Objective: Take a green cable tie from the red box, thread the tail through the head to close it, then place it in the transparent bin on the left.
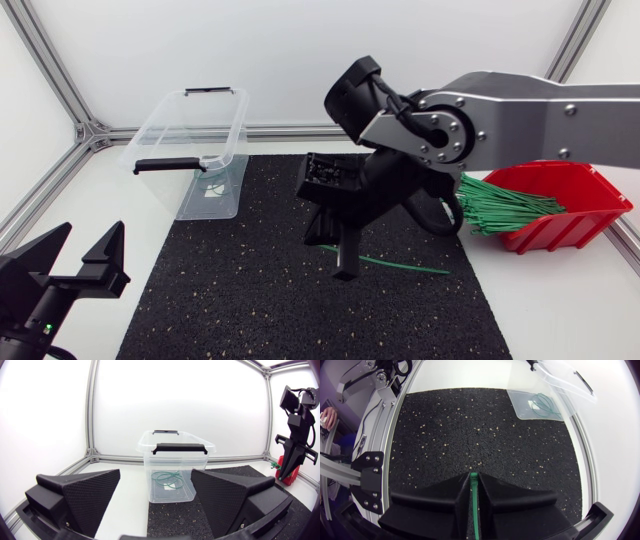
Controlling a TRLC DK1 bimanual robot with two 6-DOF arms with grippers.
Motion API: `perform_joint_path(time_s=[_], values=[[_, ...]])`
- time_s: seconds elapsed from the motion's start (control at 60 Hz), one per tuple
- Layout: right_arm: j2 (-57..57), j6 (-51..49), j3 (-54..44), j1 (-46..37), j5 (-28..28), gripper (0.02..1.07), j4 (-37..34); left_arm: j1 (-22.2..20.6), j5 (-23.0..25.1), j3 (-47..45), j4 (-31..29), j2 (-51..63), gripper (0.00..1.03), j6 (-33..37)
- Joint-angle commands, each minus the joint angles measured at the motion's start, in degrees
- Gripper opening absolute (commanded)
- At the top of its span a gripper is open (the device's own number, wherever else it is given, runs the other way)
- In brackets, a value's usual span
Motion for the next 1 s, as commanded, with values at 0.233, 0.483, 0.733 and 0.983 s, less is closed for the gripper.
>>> perform_joint_path(time_s=[0.233,0.483,0.733,0.983], values=[[10.94,2.8,0.09,3.84,-0.9,0.08,7.57,-0.61,0.16,-2.15,-1.55,-0.06,0.99,-1.21],[15.87,2.97,0.09,5.51,-0.28,0.08,12.49,-0.69,0.16,-2.15,-1.64,0.03,0.99,-1.21],[17.45,2.97,1.85,5.77,0.15,0.1,13.28,-1.84,0.16,-2.15,-1.64,0.12,0.99,-1.21],[18.24,2.71,1.67,5.69,0.24,0.37,14.16,-1.84,0.16,-2.15,-1.55,-0.06,0.99,-1.21]])
